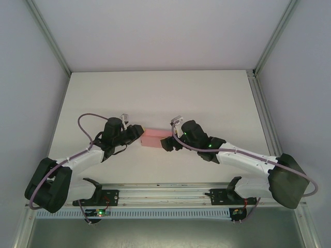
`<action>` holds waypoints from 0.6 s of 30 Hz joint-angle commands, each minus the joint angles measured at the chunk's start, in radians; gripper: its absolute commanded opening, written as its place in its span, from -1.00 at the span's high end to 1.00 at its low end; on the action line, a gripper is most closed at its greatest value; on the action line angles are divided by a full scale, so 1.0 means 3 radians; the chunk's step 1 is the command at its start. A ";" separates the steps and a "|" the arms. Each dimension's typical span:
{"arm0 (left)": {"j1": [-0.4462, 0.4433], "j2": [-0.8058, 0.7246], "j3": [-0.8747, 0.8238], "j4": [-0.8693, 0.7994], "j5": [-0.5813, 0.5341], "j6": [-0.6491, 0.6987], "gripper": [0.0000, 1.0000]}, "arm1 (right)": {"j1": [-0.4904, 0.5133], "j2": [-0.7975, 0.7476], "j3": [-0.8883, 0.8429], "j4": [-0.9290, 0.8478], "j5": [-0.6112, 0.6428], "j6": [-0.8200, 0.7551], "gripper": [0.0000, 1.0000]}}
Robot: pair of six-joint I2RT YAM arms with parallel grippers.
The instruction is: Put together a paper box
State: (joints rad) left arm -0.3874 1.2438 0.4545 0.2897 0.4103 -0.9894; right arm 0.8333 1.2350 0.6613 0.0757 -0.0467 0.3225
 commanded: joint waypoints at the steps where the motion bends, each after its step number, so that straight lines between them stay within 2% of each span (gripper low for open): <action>1: -0.0131 0.0144 -0.0183 -0.0620 -0.0078 0.0124 0.46 | -0.0039 0.0040 0.0020 0.0289 0.0207 0.0197 -0.77; 3: -0.0151 0.0154 -0.0165 -0.0654 -0.0097 0.0159 0.46 | -0.0070 0.0152 0.0054 0.0267 0.0401 0.0293 -0.75; 6: -0.0161 0.0159 -0.0146 -0.0728 -0.0150 0.0184 0.46 | -0.0133 0.0344 0.0115 0.0102 0.0570 0.0464 -0.63; 10: -0.0168 0.0164 -0.0180 -0.0759 -0.0198 0.0178 0.46 | -0.0141 0.0523 0.0054 -0.0089 0.0433 0.0642 -0.53; 12: -0.0167 0.0174 -0.0227 -0.0694 -0.0190 0.0171 0.45 | -0.0107 0.0577 -0.0139 0.0078 0.0406 0.0733 -0.51; 13: -0.0167 0.0184 -0.0245 -0.0655 -0.0186 0.0172 0.45 | -0.0091 0.0613 -0.0260 0.0233 0.0427 0.0766 -0.44; 15: -0.0168 0.0213 -0.0321 -0.0499 -0.0120 0.0200 0.45 | -0.0101 0.0731 -0.0477 0.0534 0.0494 0.0847 -0.14; 18: -0.0167 0.0245 -0.0470 -0.0206 0.0018 0.0198 0.45 | -0.0124 0.0902 -0.0634 0.0774 0.0548 0.0916 0.16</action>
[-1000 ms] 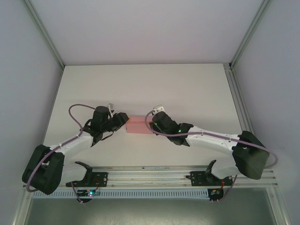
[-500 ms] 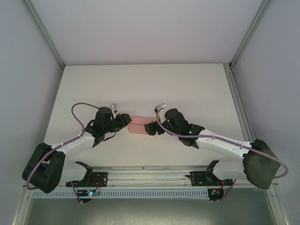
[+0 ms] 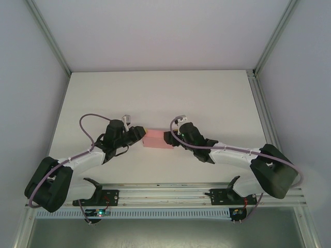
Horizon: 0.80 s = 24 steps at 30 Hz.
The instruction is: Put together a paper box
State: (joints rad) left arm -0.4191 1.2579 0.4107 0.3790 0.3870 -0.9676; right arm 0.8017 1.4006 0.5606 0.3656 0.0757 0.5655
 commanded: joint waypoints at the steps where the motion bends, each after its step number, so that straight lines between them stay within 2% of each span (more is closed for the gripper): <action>1: -0.0060 0.0204 -0.0365 -0.0449 0.0125 0.0145 0.45 | -0.0025 0.0393 -0.0338 -0.0117 0.0108 0.0113 0.20; 7: -0.0062 0.0199 -0.0661 -0.0017 0.0046 0.0277 0.64 | -0.0111 0.0561 -0.0503 0.0255 -0.0175 0.0096 0.30; 9: -0.0061 0.0229 -0.0698 0.0065 0.0034 0.0335 0.90 | -0.0175 0.0615 -0.0537 0.0313 -0.0258 0.0176 0.39; 10: -0.0063 0.0261 -0.0693 0.0059 0.0042 0.0356 1.00 | -0.0197 0.0636 -0.0580 0.0409 -0.0333 0.0186 0.50; 11: -0.0061 0.0300 -0.0684 0.0058 0.0076 0.0379 1.00 | -0.0207 0.0653 -0.0621 0.0508 -0.0383 0.0186 0.58; 16: -0.0061 0.0607 -0.0601 0.0212 0.0226 0.0433 1.00 | -0.0228 0.0713 -0.0657 0.0660 -0.0489 0.0148 0.70; 19: -0.0061 0.0754 -0.0569 0.0342 0.0343 0.0431 1.00 | -0.0228 0.0752 -0.0685 0.0765 -0.0532 0.0141 0.87; 24: -0.0062 0.0818 -0.0496 0.0347 0.0431 0.0450 1.00 | -0.0243 0.0690 -0.0719 0.0835 -0.0583 0.0085 0.90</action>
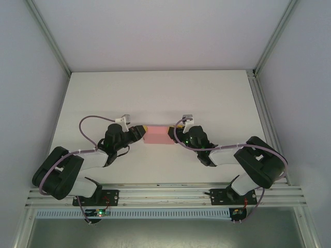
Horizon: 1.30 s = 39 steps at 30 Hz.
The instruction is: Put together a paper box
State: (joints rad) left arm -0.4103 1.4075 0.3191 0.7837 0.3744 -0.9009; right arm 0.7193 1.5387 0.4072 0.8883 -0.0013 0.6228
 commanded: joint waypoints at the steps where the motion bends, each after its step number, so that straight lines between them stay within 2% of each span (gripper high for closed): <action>1: -0.0090 0.0306 -0.0168 -0.0999 0.0520 0.0246 1.00 | 0.0028 0.0202 -0.0181 -0.0939 -0.0342 -0.0129 0.87; 4: -0.0090 0.0159 0.0041 -0.1340 0.0517 0.0351 0.94 | 0.0021 0.0043 0.0030 -0.1279 -0.0325 -0.0244 0.72; 7: -0.0090 -0.0053 0.0423 -0.1979 0.0317 0.0584 0.28 | 0.0017 -0.0167 0.0365 -0.1721 -0.0237 -0.0433 0.38; 8: -0.0091 -0.0119 0.0559 -0.2215 0.0205 0.0653 0.14 | 0.0011 -0.0220 0.0493 -0.1882 -0.0199 -0.0491 0.26; 9: -0.0092 -0.0183 0.0705 -0.2453 0.0076 0.0735 0.05 | 0.0011 -0.0276 0.0629 -0.2035 -0.0156 -0.0574 0.01; 10: -0.0090 -0.0232 0.0822 -0.2616 -0.0017 0.0810 -0.15 | 0.0011 -0.0315 0.0743 -0.2167 -0.0117 -0.0629 -0.13; 11: -0.0093 -0.0285 0.0940 -0.2768 -0.0136 0.0870 -0.42 | 0.0001 -0.0349 0.0878 -0.2320 -0.0066 -0.0669 -0.23; 13: -0.0091 -0.0378 0.1070 -0.2896 -0.0261 0.0958 -0.72 | -0.0007 -0.0395 0.1051 -0.2448 -0.0107 -0.0811 -0.48; 14: -0.0085 -0.0436 0.1110 -0.2916 -0.0295 0.0963 -0.96 | -0.0011 -0.0407 0.1133 -0.2486 -0.0156 -0.0895 -0.51; 15: -0.0086 -0.0500 0.1135 -0.2926 -0.0321 0.0963 -1.00 | -0.0022 -0.0421 0.1202 -0.2519 -0.0197 -0.0953 -0.58; 17: -0.0087 -0.0640 0.1226 -0.3052 -0.0442 0.0973 -1.00 | -0.0055 -0.0435 0.1317 -0.2567 -0.0364 -0.1190 -0.96; 19: -0.0083 -0.0773 0.1375 -0.3323 -0.0671 0.1036 -1.00 | -0.0085 -0.0463 0.1434 -0.2696 -0.0575 -0.1556 -0.96; 21: -0.0078 -0.0890 0.1605 -0.3769 -0.1158 0.1028 -1.00 | -0.0150 -0.0478 0.1555 -0.2942 -0.0992 -0.2166 -0.97; 23: -0.0051 -0.0915 0.1860 -0.4321 -0.1861 0.0916 -1.00 | -0.0156 -0.0444 0.1726 -0.3447 -0.1547 -0.3079 -0.96; 25: 0.0041 -0.0866 0.2004 -0.4697 -0.2368 0.0831 -1.00 | -0.0148 -0.0351 0.1916 -0.4016 -0.1785 -0.4056 -0.97; 26: 0.0099 -0.0839 0.2028 -0.4818 -0.2505 0.0770 -1.00 | -0.0148 -0.0285 0.2015 -0.4246 -0.1815 -0.4419 -0.97; 28: 0.0227 -0.0779 0.2022 -0.4932 -0.2527 0.0733 -1.00 | -0.0153 -0.0084 0.2290 -0.4558 -0.1786 -0.4838 -0.97; 30: 0.0289 -0.0735 0.1976 -0.4945 -0.2432 0.0713 -1.00 | -0.0158 0.0161 0.2609 -0.4802 -0.1752 -0.5001 -0.96; 33: 0.0317 -0.0724 0.1872 -0.4891 -0.2353 0.0696 -1.00 | -0.0120 0.0539 0.3003 -0.5026 -0.1613 -0.5031 -0.96; 36: 0.0348 -0.0731 0.1806 -0.4878 -0.2369 0.0682 -1.00 | -0.0015 0.0790 0.3127 -0.5083 -0.1342 -0.5055 -0.96; 39: 0.0378 -0.0740 0.1777 -0.4883 -0.2353 0.0690 -1.00 | 0.0069 0.0958 0.3194 -0.4984 -0.0983 -0.4966 -0.85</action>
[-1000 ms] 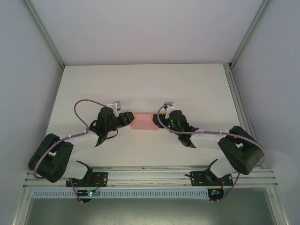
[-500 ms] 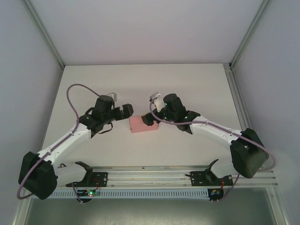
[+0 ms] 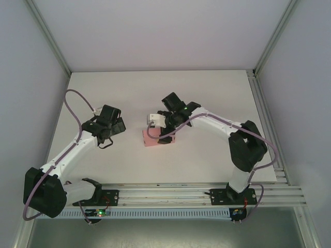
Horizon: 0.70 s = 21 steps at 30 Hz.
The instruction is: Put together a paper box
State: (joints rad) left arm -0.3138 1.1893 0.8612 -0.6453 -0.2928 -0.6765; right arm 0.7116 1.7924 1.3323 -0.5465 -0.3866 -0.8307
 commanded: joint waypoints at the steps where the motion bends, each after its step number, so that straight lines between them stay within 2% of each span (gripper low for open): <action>1: 0.0063 -0.0011 -0.0036 -0.0114 -0.0119 -0.0051 -1.00 | 0.0115 0.0155 0.0139 -0.0156 0.0425 -0.0063 -0.77; 2: 0.0072 -0.0011 -0.0032 -0.0116 -0.0099 -0.0044 -1.00 | 0.0123 0.0177 0.0150 -0.0086 0.0536 -0.0004 -0.64; 3: 0.0084 -0.0015 -0.0025 -0.0103 -0.0053 -0.0030 -1.00 | 0.0142 0.0195 0.0160 0.0016 0.0687 0.0094 -0.44; 6: 0.0095 -0.0038 -0.0037 -0.0041 0.0017 -0.0010 -1.00 | 0.0184 0.0180 0.0150 0.0170 0.0995 0.0179 -0.11; 9: 0.0096 -0.0052 -0.0047 -0.0042 0.0016 0.0000 -1.00 | 0.0244 0.0094 0.0010 0.0572 0.1605 0.0248 0.28; 12: 0.0100 -0.0072 -0.0048 -0.0083 -0.0016 0.0000 -1.00 | 0.0301 -0.0014 -0.0245 0.1263 0.2357 0.0185 0.30; 15: 0.0100 -0.0103 -0.0072 -0.0109 -0.0056 -0.0010 -1.00 | 0.0324 -0.0029 -0.0545 0.1927 0.2820 -0.0179 0.28; 18: 0.0105 -0.0161 -0.0113 -0.0110 -0.0069 -0.0029 -1.00 | 0.0336 0.0057 -0.0743 0.2240 0.2885 -0.0401 0.27; 21: 0.0110 -0.0224 -0.0147 -0.0105 -0.0065 -0.0025 -1.00 | 0.0385 0.0096 -0.0869 0.2177 0.2711 -0.0431 0.22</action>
State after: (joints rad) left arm -0.2985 1.1503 0.8314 -0.6476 -0.2825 -0.6773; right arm 0.8036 1.8111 1.1049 0.0059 0.3744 -0.9066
